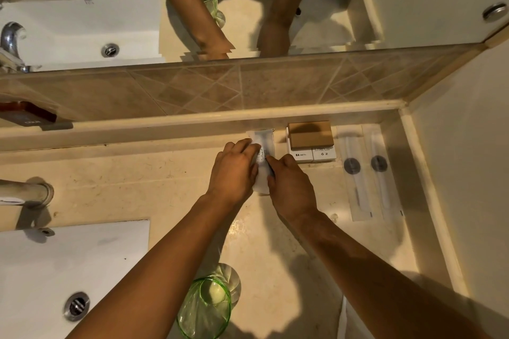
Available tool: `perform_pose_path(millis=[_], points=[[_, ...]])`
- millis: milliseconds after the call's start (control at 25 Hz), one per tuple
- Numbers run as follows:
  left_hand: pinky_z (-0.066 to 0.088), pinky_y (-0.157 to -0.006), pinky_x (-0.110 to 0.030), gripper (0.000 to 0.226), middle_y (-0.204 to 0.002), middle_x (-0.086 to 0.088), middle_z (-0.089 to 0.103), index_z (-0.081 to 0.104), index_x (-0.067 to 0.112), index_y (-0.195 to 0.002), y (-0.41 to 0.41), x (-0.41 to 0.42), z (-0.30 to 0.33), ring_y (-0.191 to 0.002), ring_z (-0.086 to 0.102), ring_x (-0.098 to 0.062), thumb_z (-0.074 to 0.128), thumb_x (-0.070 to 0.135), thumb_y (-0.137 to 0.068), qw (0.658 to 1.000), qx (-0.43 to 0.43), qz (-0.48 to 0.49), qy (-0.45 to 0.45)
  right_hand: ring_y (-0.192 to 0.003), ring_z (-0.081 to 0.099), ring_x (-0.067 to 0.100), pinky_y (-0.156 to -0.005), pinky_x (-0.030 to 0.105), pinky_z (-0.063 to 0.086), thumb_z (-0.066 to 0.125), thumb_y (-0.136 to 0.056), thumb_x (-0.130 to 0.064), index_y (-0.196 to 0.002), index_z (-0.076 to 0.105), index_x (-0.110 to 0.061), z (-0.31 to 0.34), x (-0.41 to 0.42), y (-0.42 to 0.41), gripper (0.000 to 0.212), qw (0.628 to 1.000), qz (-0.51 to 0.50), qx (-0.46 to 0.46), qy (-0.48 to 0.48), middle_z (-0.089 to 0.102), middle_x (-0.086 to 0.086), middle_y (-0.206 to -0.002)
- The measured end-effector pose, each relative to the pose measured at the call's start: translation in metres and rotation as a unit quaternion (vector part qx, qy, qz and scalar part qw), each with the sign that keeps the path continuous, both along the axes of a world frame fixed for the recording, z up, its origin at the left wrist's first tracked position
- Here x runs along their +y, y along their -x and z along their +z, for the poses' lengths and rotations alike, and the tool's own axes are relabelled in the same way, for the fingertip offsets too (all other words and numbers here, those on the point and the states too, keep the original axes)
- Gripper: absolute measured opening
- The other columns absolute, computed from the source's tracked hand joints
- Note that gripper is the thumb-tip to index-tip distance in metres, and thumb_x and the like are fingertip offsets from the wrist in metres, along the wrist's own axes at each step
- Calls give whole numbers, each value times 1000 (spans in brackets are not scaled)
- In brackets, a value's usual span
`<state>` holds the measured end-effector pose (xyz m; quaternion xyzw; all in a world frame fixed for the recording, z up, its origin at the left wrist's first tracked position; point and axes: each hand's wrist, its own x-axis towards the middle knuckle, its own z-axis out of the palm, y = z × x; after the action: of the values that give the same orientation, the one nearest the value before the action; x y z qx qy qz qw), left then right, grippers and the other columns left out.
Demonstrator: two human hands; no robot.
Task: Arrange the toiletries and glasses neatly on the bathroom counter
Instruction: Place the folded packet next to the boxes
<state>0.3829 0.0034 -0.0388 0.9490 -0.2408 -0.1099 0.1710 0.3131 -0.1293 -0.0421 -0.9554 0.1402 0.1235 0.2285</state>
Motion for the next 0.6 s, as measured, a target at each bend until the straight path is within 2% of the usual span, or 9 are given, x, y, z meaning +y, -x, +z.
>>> perform_pose_path(millis=[200,360,600], points=[[51,-90,-46,39,-137,-10,59,62,15,-126,-1,0,-1,-111,56,-35,63,18,-87,1000,1,1,2,-100,65,26,-90,39,57,53,-100,-20,-146,43,-24,2,3,0,47,1000,-17,0,-8,51,8,-128],[52,-92,-47,43,-136,-14,57,60,12,-129,1,2,-1,-114,56,-38,64,17,-86,1000,10,-3,22,-98,65,22,-85,32,55,49,-102,-24,-143,46,-26,2,1,3,42,999,-28,-34,-22,53,5,-129],[52,-96,-46,48,-138,-17,53,54,12,-136,14,9,16,-120,55,-38,62,18,-89,999,22,-1,28,-98,65,20,-82,30,55,57,-98,-31,-134,51,-22,10,0,16,37,995,-41,-80,-42,56,5,-129]])
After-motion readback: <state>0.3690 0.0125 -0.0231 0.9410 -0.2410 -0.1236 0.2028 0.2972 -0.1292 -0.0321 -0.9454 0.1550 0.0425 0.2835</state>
